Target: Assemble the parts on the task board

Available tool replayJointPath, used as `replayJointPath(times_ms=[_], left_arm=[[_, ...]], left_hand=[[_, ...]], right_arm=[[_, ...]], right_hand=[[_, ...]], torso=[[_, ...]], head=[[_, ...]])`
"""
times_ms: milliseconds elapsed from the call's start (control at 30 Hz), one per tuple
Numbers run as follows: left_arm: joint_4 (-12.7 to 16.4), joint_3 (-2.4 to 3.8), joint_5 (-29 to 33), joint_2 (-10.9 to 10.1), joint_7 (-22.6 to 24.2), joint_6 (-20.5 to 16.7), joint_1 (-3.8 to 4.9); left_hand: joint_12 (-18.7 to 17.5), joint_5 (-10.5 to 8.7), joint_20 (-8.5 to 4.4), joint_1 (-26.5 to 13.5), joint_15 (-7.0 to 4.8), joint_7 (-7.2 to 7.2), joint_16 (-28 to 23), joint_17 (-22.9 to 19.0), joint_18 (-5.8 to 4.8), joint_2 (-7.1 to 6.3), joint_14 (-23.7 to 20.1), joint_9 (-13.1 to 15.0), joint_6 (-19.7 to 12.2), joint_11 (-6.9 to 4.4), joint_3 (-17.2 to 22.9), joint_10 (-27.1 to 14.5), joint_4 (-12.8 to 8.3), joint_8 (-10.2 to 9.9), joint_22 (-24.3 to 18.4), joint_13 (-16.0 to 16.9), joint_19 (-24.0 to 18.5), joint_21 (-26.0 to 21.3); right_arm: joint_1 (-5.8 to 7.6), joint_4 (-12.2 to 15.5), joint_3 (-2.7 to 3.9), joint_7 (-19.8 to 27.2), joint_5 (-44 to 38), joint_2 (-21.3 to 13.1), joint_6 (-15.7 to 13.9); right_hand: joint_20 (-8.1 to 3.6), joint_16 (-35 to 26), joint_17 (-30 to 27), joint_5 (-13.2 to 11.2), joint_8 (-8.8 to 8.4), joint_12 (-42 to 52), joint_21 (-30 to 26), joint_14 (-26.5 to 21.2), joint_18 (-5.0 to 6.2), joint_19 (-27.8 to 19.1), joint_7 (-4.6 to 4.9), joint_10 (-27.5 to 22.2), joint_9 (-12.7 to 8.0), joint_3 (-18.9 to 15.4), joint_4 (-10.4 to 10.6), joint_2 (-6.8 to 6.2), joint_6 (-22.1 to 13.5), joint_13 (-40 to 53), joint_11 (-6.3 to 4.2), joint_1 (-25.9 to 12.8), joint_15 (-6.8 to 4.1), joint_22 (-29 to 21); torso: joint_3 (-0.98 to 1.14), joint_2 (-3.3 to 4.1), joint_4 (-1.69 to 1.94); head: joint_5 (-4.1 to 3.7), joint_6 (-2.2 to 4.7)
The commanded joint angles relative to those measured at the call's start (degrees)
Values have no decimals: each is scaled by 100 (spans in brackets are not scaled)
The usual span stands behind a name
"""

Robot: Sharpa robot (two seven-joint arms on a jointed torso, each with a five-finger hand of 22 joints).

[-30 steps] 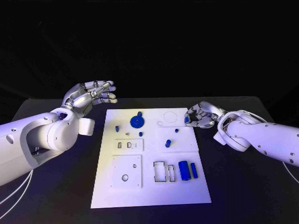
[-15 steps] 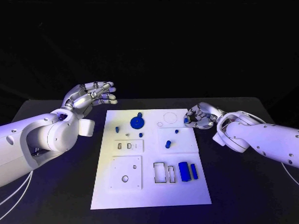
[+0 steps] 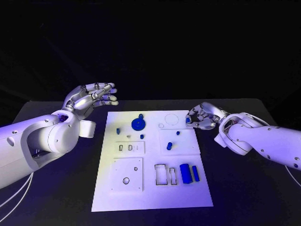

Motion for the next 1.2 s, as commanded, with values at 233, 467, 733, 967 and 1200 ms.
replayJointPath(times_ms=[233, 467, 733, 967, 1200], left_arm=[[-72, -13, 12, 46, 17, 115, 2], [-183, -70, 41, 131, 0, 138, -1], [-295, -99, 46, 195, -1, 133, -14], [-372, -118, 47, 245, -7, 127, -17], [-382, -123, 47, 270, -10, 131, -18]], left_hand=[[-23, 22, 0, -57, 7, 204, 16, 18, 97, 1, -36, 11, -48, 30, 47, -17, -9, -42, 14, 9, -47, 44], [-21, 22, 2, -68, 8, 202, 17, 21, 96, 4, -38, 13, -44, 30, 47, -14, -4, -39, 15, 10, -52, 47], [-19, 21, 3, -76, 9, 200, 18, 23, 96, 6, -39, 14, -41, 29, 46, -10, -1, -38, 16, 11, -55, 50], [-19, 21, 3, -76, 9, 200, 18, 23, 96, 6, -39, 14, -41, 29, 46, -10, -1, -38, 16, 11, -55, 50], [-16, 21, 5, -84, 9, 198, 19, 26, 97, 6, -42, 16, -38, 28, 46, -6, 2, -35, 17, 12, -59, 52]], right_arm=[[200, 764, 18, -478, -213, -50, -343], [257, 1248, 13, -832, -676, 382, -320], [165, 1326, -20, -1143, -1424, 1002, -290], [-30, 1177, -36, -1562, -1868, 1472, -141], [-231, 992, -42, -1886, -2159, 1744, -44]], right_hand=[[0, 17, 1204, 32, 43, 37, 73, 527, -61, 54, -16, 57, 12, 45, -2, 65, 15, 806, -32, -46, -34, 161], [-5, 17, 1203, 29, 66, 41, 92, 527, -66, 71, -26, 64, 23, 57, -10, 49, 33, 812, -41, -83, -39, 183], [-13, 15, 1200, 28, 102, 41, 101, 527, -68, 80, -45, 69, 41, 76, -18, 42, 63, 814, -55, -125, -50, 195], [-20, 5, 1171, 28, 121, 25, 64, 520, -58, 57, -56, 58, 52, 87, -24, 30, 72, 797, -65, -157, -58, 160], [-23, 2, 1164, 28, 128, 20, 55, 519, -55, 51, -60, 55, 56, 94, -32, 21, 74, 793, -68, -164, -62, 152]], torso=[[-26, -77, -13], [-48, -176, -33], [-87, -243, -11], [-101, -258, 16], [-94, -241, 6]], head=[[37, 1], [171, -19], [349, -110], [577, -181], [739, -229]])
